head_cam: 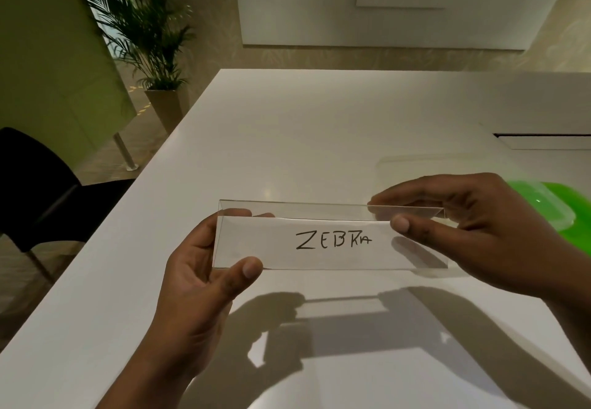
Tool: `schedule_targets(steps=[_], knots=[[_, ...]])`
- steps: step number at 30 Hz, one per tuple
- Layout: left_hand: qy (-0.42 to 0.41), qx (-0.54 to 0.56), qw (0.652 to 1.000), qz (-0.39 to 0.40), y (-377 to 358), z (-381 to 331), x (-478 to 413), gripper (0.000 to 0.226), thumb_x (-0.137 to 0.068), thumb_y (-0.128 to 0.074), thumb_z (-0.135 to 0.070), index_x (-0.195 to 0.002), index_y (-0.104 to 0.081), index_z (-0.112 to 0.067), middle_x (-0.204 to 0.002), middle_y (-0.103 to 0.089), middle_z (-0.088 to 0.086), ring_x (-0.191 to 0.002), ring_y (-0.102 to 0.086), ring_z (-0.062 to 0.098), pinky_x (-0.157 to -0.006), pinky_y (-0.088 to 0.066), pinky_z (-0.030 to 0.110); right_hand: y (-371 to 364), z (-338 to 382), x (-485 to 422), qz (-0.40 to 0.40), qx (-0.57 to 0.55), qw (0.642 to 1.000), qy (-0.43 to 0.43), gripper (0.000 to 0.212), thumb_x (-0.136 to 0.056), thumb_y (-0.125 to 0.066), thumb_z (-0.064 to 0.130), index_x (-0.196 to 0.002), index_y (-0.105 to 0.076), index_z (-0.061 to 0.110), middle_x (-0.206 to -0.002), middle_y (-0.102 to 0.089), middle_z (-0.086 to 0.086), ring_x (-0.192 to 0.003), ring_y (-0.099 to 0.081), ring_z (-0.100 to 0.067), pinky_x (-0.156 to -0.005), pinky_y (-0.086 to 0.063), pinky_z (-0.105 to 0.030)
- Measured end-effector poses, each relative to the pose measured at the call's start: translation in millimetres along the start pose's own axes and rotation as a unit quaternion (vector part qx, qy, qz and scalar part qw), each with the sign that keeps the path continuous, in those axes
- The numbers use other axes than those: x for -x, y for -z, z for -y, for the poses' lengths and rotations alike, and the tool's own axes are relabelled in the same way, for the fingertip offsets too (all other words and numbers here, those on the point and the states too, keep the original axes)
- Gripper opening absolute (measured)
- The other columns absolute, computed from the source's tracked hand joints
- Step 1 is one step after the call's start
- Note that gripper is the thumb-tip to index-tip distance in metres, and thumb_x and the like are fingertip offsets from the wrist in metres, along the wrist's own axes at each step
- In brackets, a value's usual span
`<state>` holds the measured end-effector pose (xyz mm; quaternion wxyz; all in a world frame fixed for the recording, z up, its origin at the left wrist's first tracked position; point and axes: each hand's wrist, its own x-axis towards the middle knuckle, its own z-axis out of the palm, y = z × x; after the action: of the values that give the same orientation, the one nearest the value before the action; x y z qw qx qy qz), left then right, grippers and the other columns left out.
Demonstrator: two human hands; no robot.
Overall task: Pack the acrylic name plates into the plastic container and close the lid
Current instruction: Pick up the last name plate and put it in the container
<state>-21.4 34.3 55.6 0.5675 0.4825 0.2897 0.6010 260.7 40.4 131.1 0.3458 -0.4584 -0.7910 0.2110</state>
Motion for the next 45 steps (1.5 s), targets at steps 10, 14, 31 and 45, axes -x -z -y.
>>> schedule_targets(steps=[10,14,31,45], knots=[[0.007,-0.056,0.998,0.011,-2,1,1,0.062,-0.06,-0.092,-0.04,-0.112,-0.067,-0.018,-0.115,-0.071,0.014,-0.103,-0.07,0.032,-0.075,-0.058,0.032,3,3,1,0.033,0.045,0.998,0.019,0.035,-0.078,-0.072,0.05,-0.108,-0.073,0.031,-0.102,-0.073,0.024,-0.094,-0.067,0.008,-0.082,-0.052,-0.013],[0.003,-0.112,0.992,0.059,-15,4,4,0.06,-0.062,-0.091,-0.041,-0.113,-0.067,-0.022,-0.116,-0.072,0.011,-0.103,-0.07,0.029,-0.074,-0.059,0.035,3,11,9,0.109,0.105,0.987,0.057,0.051,-0.071,-0.076,0.056,-0.116,-0.068,0.032,-0.104,-0.07,0.025,-0.095,-0.065,0.008,-0.079,-0.053,-0.021],[-0.084,-0.161,0.975,0.129,-75,9,-5,0.073,-0.06,-0.09,-0.042,-0.125,-0.059,-0.026,-0.127,-0.068,0.0,-0.111,-0.067,0.022,-0.083,-0.059,0.041,41,11,35,0.082,0.251,0.96,0.089,0.062,-0.064,-0.083,0.044,-0.119,-0.063,0.028,-0.112,-0.069,0.014,-0.098,-0.068,-0.01,-0.073,-0.057,-0.038],[-0.003,-0.667,0.74,0.083,-11,100,-35,0.068,-0.088,-0.048,-0.063,-0.14,-0.049,-0.02,-0.154,-0.041,-0.002,-0.148,-0.018,0.014,-0.118,-0.021,0.037,123,-103,-30,0.093,0.369,0.924,-0.046,0.061,-0.052,-0.072,0.057,-0.107,-0.057,0.036,-0.099,-0.067,0.015,-0.083,-0.063,-0.01,-0.072,-0.055,-0.04]])
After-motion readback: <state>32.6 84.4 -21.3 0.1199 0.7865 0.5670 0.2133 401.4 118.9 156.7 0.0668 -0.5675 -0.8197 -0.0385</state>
